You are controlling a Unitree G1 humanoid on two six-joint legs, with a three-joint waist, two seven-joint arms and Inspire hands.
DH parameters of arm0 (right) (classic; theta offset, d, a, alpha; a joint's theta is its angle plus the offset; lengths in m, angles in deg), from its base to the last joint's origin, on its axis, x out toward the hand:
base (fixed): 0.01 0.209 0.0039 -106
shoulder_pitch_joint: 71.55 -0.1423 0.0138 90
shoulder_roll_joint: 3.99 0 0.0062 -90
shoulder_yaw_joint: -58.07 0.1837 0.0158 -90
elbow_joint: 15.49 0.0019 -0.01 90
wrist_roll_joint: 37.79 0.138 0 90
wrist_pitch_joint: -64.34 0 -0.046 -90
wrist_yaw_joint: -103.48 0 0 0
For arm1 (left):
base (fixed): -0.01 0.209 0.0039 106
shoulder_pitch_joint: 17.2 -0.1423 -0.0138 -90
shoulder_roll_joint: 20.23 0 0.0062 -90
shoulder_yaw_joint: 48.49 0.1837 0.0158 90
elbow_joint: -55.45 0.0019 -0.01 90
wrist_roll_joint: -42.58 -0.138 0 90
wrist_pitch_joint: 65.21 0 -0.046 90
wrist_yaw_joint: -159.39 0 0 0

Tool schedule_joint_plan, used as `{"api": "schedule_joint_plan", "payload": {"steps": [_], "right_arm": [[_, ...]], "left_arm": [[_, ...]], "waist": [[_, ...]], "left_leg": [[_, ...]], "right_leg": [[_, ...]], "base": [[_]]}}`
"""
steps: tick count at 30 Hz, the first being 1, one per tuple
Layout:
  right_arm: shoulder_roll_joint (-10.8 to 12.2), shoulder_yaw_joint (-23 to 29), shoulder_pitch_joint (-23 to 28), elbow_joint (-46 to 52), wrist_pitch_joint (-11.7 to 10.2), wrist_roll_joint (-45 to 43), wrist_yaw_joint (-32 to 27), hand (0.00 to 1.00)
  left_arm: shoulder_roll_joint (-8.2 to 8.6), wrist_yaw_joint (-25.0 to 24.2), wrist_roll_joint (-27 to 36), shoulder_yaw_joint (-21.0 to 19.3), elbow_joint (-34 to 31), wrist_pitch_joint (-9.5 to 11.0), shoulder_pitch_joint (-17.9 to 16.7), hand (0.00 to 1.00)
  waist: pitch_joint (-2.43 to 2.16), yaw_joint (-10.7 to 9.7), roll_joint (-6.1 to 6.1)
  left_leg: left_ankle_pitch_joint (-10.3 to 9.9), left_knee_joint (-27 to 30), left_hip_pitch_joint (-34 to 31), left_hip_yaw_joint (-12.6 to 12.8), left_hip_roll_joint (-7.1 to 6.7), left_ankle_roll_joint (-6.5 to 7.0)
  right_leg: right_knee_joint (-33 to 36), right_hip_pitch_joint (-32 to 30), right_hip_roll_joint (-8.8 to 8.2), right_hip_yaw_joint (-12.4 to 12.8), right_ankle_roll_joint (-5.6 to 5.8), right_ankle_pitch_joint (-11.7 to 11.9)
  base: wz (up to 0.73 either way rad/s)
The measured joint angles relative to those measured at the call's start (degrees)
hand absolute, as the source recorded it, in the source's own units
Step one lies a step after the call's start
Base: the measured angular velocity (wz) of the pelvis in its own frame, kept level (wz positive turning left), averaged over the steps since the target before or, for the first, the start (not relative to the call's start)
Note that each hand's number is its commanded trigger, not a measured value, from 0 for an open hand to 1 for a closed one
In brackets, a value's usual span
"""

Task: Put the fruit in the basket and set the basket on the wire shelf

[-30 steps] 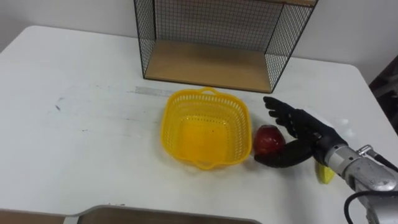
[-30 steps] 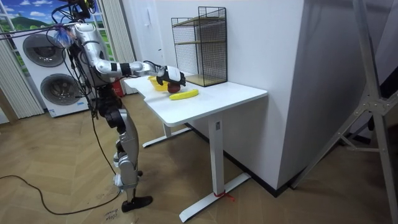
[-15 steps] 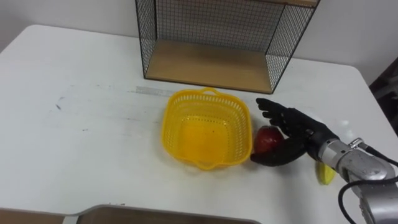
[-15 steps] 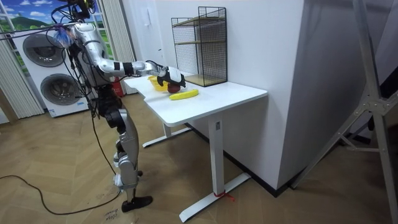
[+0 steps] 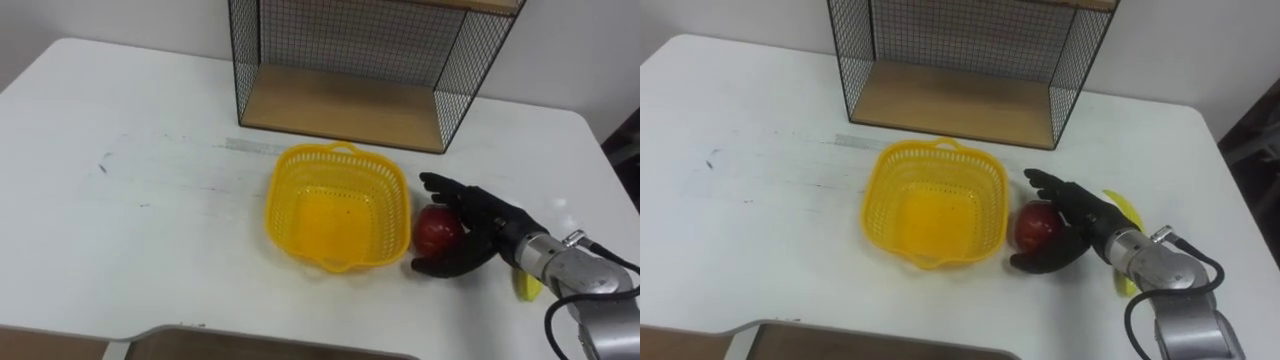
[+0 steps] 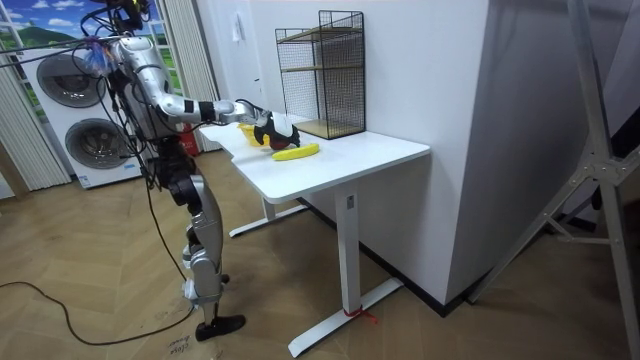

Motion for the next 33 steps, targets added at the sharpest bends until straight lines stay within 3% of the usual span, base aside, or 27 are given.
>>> {"api": "schedule_joint_plan", "payload": {"steps": [4, 5, 6, 18, 33], "right_arm": [[0.00, -0.29, 0.00, -0.47, -0.03, 0.11, -0.64, 0.00], [0.00, -0.34, 0.00, -0.52, -0.03, 0.12, -0.76, 0.68], [0.00, -0.39, 0.00, -0.64, -0.03, 0.12, -0.84, 1.00], [-0.04, -0.30, -2.26, -5.21, -0.07, -0.68, -4.38, 1.00], [-0.04, -0.32, -2.18, -4.71, -0.01, 0.48, -4.83, 1.00]], "left_arm": [[0.11, 0.00, 0.00, 0.00, 0.10, -0.47, -0.09, 0.00], [0.11, 0.00, 0.00, 0.01, 0.18, -0.48, -0.12, 0.00], [0.11, 0.01, 0.00, 0.01, 0.29, -0.48, -0.15, 0.00], [0.15, 0.27, 0.02, 0.07, 0.74, -1.64, -0.30, 0.00], [0.06, 0.25, 0.34, 0.07, 0.52, -1.62, 0.00, 0.00]], "waist": [[-0.09, -0.02, 0.16], [-0.09, -0.02, 0.17], [-0.14, -0.04, 0.08], [-0.64, -0.01, -0.68], [-0.64, -0.56, -0.68]], "left_leg": [[0.00, 0.00, 0.00, -0.13, 0.00, -0.01], [-0.01, -0.01, 0.00, -0.17, 0.00, -0.01], [-0.01, -0.05, 0.00, -0.25, 0.00, -0.02], [-0.13, 0.50, -0.06, -0.85, 0.00, -0.18], [-0.15, 0.66, -0.06, -0.86, 0.00, -0.20]], "right_leg": [[0.03, 0.15, 0.00, -0.16, -0.02, 0.01], [0.03, 0.20, 0.00, -0.21, -0.02, 0.01], [0.04, 0.24, 0.00, -0.26, -0.02, 0.01], [-0.07, 0.74, 0.04, -0.80, -0.03, 0.01], [-0.16, 0.82, 0.05, -0.70, -0.03, 0.01]], "base": [[0.01], [0.04], [0.04], [0.02], [0.00]]}}
